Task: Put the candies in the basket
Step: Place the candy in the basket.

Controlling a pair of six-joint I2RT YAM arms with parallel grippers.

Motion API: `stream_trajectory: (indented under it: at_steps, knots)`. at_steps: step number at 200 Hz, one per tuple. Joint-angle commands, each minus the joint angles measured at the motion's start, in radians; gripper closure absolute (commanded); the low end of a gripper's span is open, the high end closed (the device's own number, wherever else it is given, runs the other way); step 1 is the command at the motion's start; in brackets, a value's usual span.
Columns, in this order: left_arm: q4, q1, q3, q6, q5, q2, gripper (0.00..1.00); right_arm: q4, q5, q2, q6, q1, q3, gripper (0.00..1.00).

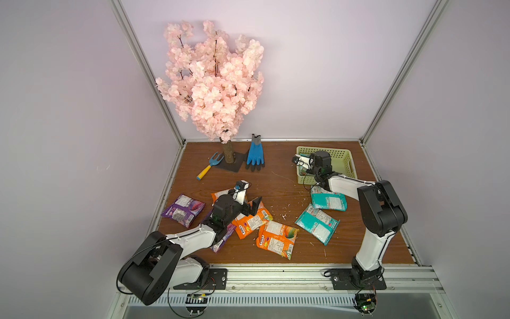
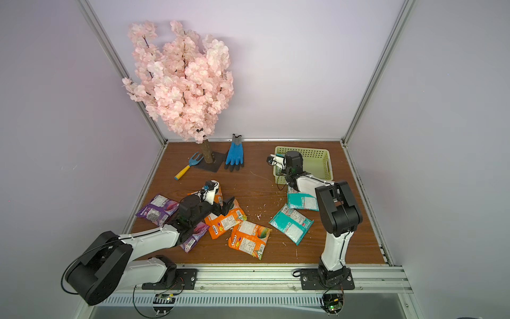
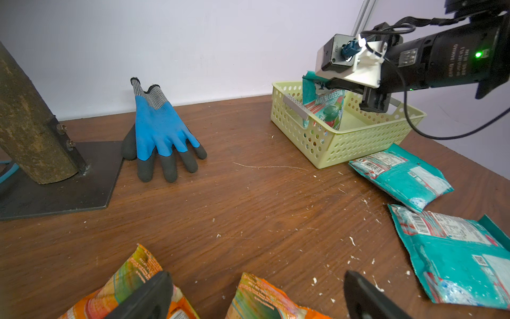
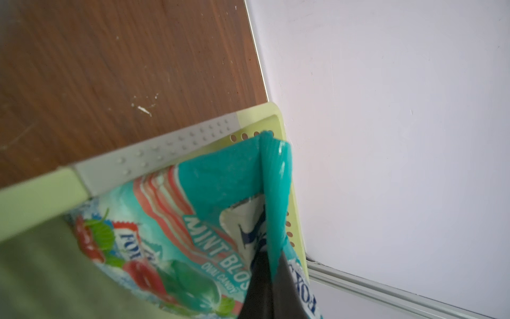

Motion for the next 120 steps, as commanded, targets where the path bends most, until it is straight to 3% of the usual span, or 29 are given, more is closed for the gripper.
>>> stream_trajectory:
  at_steps: [1,46,75,97,120]
  knots:
    - [0.023,-0.012,-0.001,0.015,-0.016,0.001,0.00,-0.025,-0.022,0.022,0.053,-0.004,0.016,0.94]
    - [0.021,-0.012,0.000,0.016,-0.020,0.006,0.00,-0.106,-0.066,0.045,0.080,-0.015,0.031,0.87]
    - [0.021,-0.011,-0.001,0.017,-0.022,0.008,0.00,-0.152,-0.082,0.025,0.086,-0.022,0.053,0.79]
    - [0.023,-0.011,-0.001,0.016,-0.026,0.007,0.00,-0.289,-0.136,0.002,0.076,-0.024,0.100,0.71]
    - [0.023,-0.011,-0.002,0.017,-0.026,0.005,0.00,-0.349,-0.116,-0.043,0.136,-0.024,0.127,0.66]
